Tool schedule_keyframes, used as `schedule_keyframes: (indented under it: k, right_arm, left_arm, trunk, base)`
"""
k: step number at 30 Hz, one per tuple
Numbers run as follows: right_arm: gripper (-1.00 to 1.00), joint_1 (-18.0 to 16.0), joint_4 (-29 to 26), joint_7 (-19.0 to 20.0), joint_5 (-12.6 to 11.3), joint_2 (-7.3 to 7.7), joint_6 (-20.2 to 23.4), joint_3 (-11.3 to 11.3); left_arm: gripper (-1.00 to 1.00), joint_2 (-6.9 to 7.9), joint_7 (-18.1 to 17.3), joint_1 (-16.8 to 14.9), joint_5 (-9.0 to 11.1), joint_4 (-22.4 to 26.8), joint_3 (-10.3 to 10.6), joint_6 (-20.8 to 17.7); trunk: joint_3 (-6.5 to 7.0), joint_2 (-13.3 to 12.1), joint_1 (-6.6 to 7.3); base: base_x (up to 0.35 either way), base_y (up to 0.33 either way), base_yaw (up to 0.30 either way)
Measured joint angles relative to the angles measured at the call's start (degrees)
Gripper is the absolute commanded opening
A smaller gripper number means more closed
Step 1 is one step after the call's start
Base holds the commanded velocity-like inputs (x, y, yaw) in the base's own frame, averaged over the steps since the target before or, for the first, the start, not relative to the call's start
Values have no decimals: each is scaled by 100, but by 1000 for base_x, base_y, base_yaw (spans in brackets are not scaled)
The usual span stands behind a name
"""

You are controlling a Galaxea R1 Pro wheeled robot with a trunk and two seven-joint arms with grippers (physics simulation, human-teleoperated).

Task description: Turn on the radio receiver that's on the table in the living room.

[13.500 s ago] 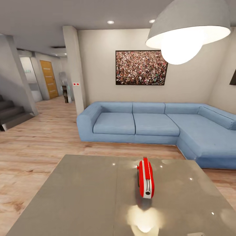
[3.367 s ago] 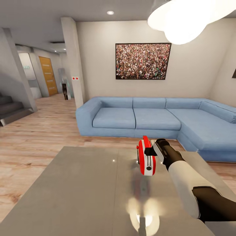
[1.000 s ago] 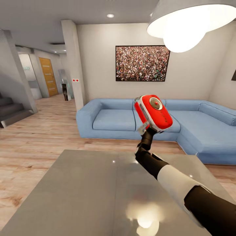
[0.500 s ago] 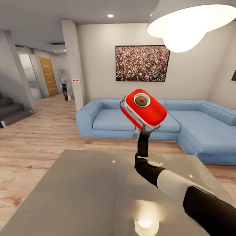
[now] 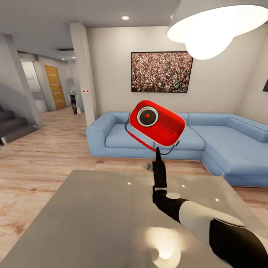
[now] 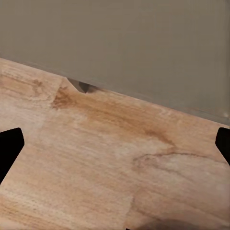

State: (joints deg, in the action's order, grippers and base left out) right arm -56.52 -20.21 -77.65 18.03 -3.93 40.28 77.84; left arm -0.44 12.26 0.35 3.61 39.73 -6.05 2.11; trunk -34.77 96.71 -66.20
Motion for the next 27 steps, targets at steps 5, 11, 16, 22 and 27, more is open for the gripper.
schedule_keyframes:
  k: [5, 11, 16, 22, 27]
  right_arm:
    - [-100, 34, 15, -381, 1, 30, 274, 349]
    - [-100, 45, 92, -477, -3, 41, 889, 889]
    - [-100, 100, 103, -500, 4, 43, 1098, 1430]
    - [-100, 231, 115, -503, -14, 48, 1221, 1687]
    - [-100, 419, 183, -512, -9, 51, 1419, 1752]
  left_arm:
    - [100, -2, 2, 2, 0, 0, 1, 0]
    - [100, -2, -1, 0, 0, 0, 7, 0]
    - [100, -6, -4, 1, 0, 0, 7, 0]
    - [100, -8, -4, 1, 0, 0, 7, 0]
    - [100, -5, -4, 0, 0, 0, 7, 0]
  trunk:
    - [0, 0, 0]
    - [0, 0, 0]
    - [-1, 0, 0]
    - [-1, 0, 0]
    - [0, 0, 0]
  base:
    - [0, 0, 0]
    - [0, 0, 0]
    - [0, 0, 0]
    - [0, 0, 0]
    - [0, 0, 0]
